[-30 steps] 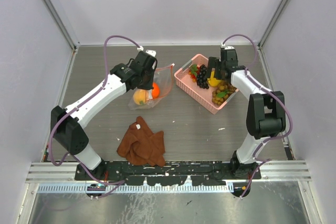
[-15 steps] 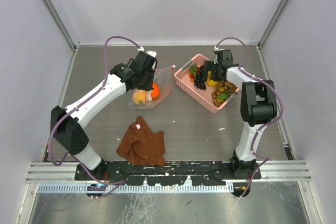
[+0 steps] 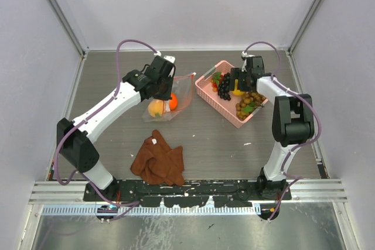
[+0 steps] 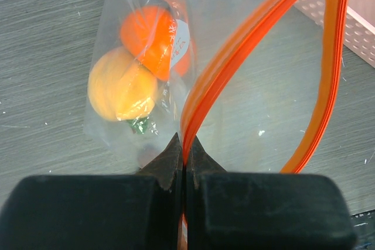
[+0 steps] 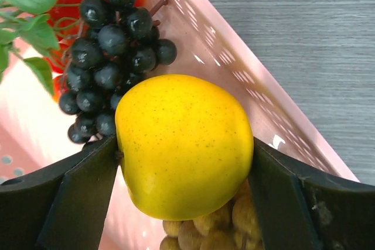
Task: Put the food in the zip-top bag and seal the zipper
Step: Pick up the fake fruit from the bin, then place the fake fruit in the zipper food storage bag.
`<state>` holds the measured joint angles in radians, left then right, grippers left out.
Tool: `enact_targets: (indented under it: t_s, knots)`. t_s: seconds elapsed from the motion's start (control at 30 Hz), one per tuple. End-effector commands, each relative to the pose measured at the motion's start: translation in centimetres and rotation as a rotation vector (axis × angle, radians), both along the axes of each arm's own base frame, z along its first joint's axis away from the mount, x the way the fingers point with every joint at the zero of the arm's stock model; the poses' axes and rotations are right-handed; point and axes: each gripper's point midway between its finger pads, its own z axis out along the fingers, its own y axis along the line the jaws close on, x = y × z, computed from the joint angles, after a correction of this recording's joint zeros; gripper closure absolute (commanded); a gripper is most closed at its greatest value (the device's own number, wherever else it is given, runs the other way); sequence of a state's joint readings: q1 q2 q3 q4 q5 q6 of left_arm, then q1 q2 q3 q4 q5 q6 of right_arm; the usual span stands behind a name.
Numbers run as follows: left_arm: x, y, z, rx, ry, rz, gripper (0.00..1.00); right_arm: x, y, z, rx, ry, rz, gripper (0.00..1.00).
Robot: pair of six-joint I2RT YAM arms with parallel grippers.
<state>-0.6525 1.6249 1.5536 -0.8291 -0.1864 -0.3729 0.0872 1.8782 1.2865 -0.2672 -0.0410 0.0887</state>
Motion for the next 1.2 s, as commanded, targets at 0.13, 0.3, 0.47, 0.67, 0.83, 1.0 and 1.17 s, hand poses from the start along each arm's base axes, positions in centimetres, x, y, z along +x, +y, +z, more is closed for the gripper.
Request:
enact_targets:
  t_s: [0.13, 0.3, 0.47, 0.67, 0.83, 1.0, 1.17]
  knots:
    - [0.7, -0.7, 1.8, -0.039, -0.037, -0.017, 1.0, -0.2, 0.6, 8.6, 0.055, -0.207, 0.019, 0.27]
    - [0.7, -1.3, 2.1, -0.062, -0.032, -0.028, 1.0, -1.4, 1.8, 11.1, 0.102, -0.252, 0.053, 0.29]
    - [0.7, -1.6, 2.6, -0.081, -0.032, -0.033, 1.0, -3.1, 4.5, 14.4, 0.177, -0.333, 0.118, 0.31]
    - [0.8, -2.1, 3.3, -0.106, -0.039, -0.04, 1.0, -5.7, 8.7, 19.3, 0.237, -0.458, 0.221, 0.32]
    - [0.6, -2.4, 3.9, -0.129, -0.041, -0.048, 1.0, -8.5, 13.0, 23.7, 0.299, -0.592, 0.334, 0.32]
    - [0.3, -2.8, 4.2, -0.154, -0.033, -0.063, 1.0, -11.1, 17.0, 26.1, 0.394, -0.693, 0.463, 0.33]
    - [0.1, -2.9, 4.1, -0.168, -0.021, -0.06, 1.0, -13.2, 21.2, 25.7, 0.441, -0.725, 0.597, 0.34]
